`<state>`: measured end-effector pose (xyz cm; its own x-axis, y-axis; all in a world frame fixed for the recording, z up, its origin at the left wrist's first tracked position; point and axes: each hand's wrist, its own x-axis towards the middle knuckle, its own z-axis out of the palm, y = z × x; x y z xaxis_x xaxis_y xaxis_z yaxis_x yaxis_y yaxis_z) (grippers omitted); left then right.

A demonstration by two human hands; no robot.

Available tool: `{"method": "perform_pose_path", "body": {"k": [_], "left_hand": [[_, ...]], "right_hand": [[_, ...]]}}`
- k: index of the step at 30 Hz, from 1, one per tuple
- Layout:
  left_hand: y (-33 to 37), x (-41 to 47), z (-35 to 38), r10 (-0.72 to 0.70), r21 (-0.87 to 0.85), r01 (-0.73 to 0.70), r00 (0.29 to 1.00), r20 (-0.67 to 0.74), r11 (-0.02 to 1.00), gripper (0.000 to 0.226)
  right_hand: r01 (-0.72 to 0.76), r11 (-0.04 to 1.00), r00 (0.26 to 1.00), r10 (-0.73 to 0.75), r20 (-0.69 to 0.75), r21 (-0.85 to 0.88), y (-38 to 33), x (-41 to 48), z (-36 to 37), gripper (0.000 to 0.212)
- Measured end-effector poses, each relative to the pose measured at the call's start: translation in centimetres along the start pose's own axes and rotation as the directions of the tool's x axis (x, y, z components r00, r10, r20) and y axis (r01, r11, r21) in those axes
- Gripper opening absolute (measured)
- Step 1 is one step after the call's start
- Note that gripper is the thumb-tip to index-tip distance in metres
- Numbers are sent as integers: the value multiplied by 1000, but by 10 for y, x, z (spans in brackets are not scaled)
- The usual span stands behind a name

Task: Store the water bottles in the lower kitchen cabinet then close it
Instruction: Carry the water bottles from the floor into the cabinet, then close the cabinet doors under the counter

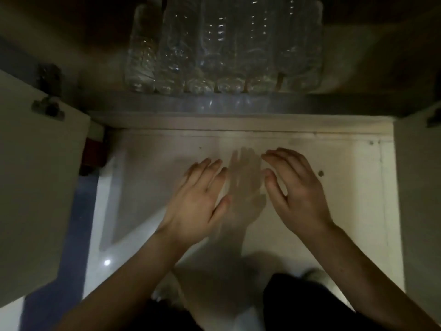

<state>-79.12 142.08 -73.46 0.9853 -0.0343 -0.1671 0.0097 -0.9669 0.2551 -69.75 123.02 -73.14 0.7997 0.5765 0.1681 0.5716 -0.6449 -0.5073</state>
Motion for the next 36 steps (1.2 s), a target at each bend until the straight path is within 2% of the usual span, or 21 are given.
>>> {"method": "perform_pose_path", "body": {"k": [3, 7, 16, 20, 23, 26, 30, 33, 36], "left_hand": [[28, -31, -63, -44, -34, 46, 996, 74, 998, 54], [86, -47, -178, -5, -142, 11, 999, 38, 990, 54], [223, -68, -503, 146, -161, -150, 989, -37, 975, 50], [264, -70, -620, 237, -90, -239, 971, -32, 967, 55], [287, -70, -682, 270, -89, -278, 958, -93, 956, 56], [307, -73, -719, 296, -80, -316, 935, -197, 945, 56], [324, -67, -718, 297, -36, -316, 921, -254, 948, 56], [329, -51, -687, 312, -17, -323, 926, -211, 946, 57], [333, -25, -657, 297, 12, -298, 949, -103, 955, 59]], "right_hand": [[-87, 992, 994, 80, 75, 87, -38, -18, -67, 37], [-191, 980, 977, 185, 109, 47, -99, -24, -172, 44], [-387, 916, 919, 393, -36, 106, -248, 7, -469, 41], [-378, 924, 916, 383, -119, 58, -296, 23, -583, 42], [-385, 923, 911, 380, -161, 0, -310, 27, -645, 45], [-360, 932, 910, 342, -235, -36, -308, 25, -686, 43], [-384, 916, 894, 335, -299, -121, -289, 12, -711, 53], [-486, 854, 866, 442, -233, -185, -262, -7, -707, 68], [-578, 790, 816, 563, -130, -204, -230, -23, -694, 72]]}}
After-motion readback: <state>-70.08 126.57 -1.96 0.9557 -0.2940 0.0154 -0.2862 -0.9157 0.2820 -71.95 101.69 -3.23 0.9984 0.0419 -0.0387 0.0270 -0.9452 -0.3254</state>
